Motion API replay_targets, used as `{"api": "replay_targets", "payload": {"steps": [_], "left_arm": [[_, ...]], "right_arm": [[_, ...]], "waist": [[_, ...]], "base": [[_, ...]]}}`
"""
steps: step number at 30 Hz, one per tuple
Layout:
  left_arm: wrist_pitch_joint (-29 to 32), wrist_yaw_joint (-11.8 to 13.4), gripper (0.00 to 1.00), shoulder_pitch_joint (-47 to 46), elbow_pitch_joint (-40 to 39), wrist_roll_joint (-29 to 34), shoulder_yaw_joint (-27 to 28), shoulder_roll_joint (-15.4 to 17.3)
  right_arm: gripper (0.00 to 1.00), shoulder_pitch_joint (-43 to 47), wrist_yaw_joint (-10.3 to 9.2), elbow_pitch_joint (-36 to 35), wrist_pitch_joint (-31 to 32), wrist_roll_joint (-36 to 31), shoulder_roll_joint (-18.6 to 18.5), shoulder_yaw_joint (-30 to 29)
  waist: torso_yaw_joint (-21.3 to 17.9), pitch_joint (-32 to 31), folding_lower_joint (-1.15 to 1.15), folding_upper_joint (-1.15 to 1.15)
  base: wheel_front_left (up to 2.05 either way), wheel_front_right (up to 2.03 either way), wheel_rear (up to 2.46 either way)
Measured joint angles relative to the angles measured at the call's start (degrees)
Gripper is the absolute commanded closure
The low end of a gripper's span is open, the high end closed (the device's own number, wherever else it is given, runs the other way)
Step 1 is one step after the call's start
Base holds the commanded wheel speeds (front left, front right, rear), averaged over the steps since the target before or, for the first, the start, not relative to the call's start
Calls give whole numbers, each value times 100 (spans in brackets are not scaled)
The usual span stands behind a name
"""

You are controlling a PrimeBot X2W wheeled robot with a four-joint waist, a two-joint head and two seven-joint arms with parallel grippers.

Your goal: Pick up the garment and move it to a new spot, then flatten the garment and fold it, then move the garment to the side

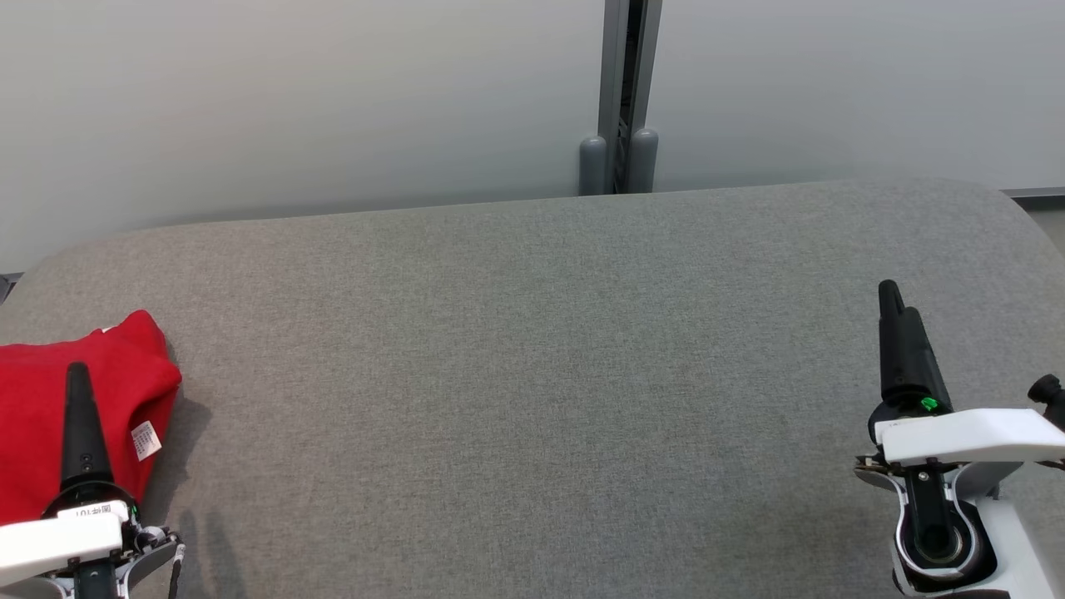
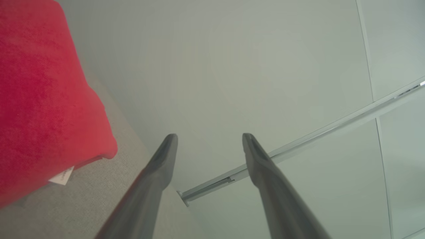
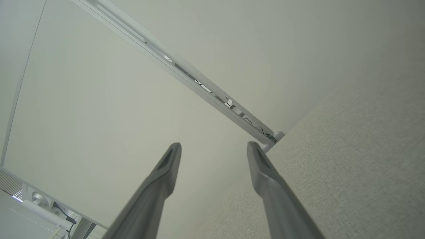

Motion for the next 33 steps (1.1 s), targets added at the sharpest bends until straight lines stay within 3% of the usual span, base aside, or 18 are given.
{"api": "replay_targets", "payload": {"steps": [11,18,33], "left_arm": [[-255,357,0,-48,-748,1090,-352,24],[-430,688,0,-43,-1191,2371,-1006,43],[-716,1215,0,-26,-1155,4591,-2120,58]], "right_arm": [[0,12,1,-598,-108,-1401,-3,-59],[0,68,1,-784,-166,-2380,-7,-73],[0,219,1,-744,-279,-3655,-31,68]], "waist": [[-58,52,0,0],[-107,82,0,0],[-159,162,0,0]], "base": [[0,0,0],[0,0,0],[0,0,0]]}}
